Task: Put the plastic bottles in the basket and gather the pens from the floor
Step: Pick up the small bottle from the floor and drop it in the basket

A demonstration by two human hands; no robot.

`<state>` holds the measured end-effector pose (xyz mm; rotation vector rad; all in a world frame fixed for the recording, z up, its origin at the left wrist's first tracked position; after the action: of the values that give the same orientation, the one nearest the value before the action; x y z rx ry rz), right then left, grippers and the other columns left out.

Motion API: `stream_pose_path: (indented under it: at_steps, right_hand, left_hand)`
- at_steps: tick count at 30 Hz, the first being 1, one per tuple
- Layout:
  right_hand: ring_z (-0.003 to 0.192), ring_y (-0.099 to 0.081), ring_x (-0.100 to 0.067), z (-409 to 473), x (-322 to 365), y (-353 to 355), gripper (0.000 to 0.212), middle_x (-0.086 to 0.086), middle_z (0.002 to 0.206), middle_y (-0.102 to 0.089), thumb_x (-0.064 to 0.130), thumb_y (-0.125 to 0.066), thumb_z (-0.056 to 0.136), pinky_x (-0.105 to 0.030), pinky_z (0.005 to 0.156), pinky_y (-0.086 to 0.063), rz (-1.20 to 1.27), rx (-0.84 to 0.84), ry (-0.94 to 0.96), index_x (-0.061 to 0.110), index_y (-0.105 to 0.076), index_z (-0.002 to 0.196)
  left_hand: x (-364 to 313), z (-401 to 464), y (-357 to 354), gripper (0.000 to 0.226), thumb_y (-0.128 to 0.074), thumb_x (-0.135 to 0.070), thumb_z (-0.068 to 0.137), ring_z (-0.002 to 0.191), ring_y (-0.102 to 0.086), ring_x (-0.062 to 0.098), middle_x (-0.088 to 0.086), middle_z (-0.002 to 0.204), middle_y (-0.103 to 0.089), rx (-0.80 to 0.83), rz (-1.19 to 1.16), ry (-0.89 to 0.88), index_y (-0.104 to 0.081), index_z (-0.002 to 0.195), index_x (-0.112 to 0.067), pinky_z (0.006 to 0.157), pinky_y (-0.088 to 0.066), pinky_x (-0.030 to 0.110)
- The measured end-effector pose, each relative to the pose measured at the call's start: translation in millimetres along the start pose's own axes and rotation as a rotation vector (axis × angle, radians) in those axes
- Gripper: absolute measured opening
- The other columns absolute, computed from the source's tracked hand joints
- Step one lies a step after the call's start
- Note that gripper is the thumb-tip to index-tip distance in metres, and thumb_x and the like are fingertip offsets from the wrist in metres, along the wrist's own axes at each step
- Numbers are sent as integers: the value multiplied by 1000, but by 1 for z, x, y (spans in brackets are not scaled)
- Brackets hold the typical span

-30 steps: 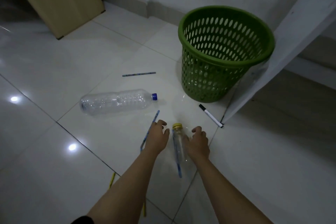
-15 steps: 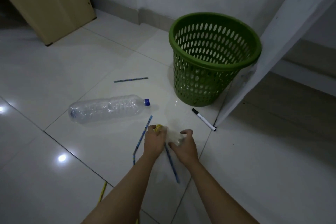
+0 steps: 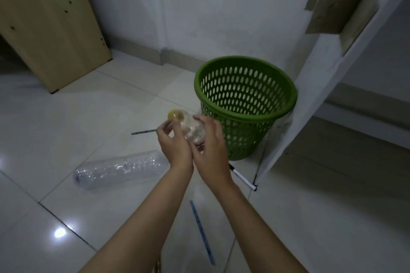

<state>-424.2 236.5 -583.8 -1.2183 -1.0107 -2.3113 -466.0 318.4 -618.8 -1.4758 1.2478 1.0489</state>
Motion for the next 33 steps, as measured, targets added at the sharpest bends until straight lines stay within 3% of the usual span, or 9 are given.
stream_pose_path:
  at_steps: [2,4,7,8,11,15,25,30,33]
  right_hand:
    - [108,-52,-6,23,14,11,51,2,127,-43,9,-66,79,-22,86,-53,-7,-8,79,23,-45,124]
    - [104,-49,2,42,20,24,50,0,126,-44,10,-66,80,-7,85,-46,-21,-61,123,21,-45,123]
    - [107,-43,5,65,14,46,47,-1,127,-44,10,-64,84,4,86,-35,-68,-210,117,20,-42,125]
    - [108,-42,4,72,7,54,46,-2,129,-44,11,-62,85,3,86,-35,-100,-254,91,20,-41,126]
    - [113,-51,-13,82,-25,72,50,-4,135,-40,11,-59,86,-19,92,-46,-271,-268,-14,21,-38,131]
    - [109,-57,-25,77,-57,80,56,-10,137,-38,12,-62,86,-32,87,-49,-376,-164,-121,19,-34,134]
    - [131,-41,-25,83,-67,72,68,-10,144,-34,17,-60,88,-40,106,-40,-355,-125,-170,22,-22,144]
    - [147,-12,-24,85,-73,66,67,-8,159,-14,37,-40,96,-47,120,-4,-573,39,-189,23,-2,151]
    - [149,2,-26,85,-77,63,62,-7,161,-2,44,-23,98,-49,120,6,-727,178,-208,23,2,151]
  left_hand:
    - [-32,-1,-9,26,-54,-43,90,102,-62,15,1,115,-62,-14,-67,-99,-54,107,-23,91,-54,36]
    - [-56,-3,-24,30,-52,-39,92,99,-60,9,2,120,-59,47,-79,-206,-53,114,-19,89,-55,30]
    - [-71,-10,-54,39,-43,-34,97,112,-51,2,0,137,-45,339,126,-438,-41,134,-20,98,-45,17]
    - [-69,-13,-65,45,-38,-33,99,124,-43,5,1,145,-37,448,269,-523,-32,142,-20,106,-37,19]
    - [-49,-16,-89,57,-30,-35,100,149,-7,26,8,160,-11,674,808,-712,-12,151,-16,123,-12,43]
    - [-22,-11,-88,68,-30,-39,99,148,16,30,15,160,11,794,1285,-681,1,151,-7,121,2,48]
    - [-24,-5,-82,77,-38,-38,98,146,20,31,18,159,15,874,1308,-720,7,150,-3,123,1,45]
    - [-19,-4,-81,78,-41,-36,97,146,20,30,17,159,16,877,1271,-770,9,149,-5,124,0,45]
    - [-18,-4,-80,79,-41,-35,97,147,19,30,17,159,16,881,1288,-785,10,149,-6,124,0,46]
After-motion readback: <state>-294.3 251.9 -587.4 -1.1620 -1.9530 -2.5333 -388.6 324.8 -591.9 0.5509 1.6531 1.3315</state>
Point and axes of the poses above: each hand's wrist, its own z-axis towards the middle knuckle, its own y-axis out of the back of the hand, x = y × z, the point moved 2 cm from there along z, towards the middle knuckle
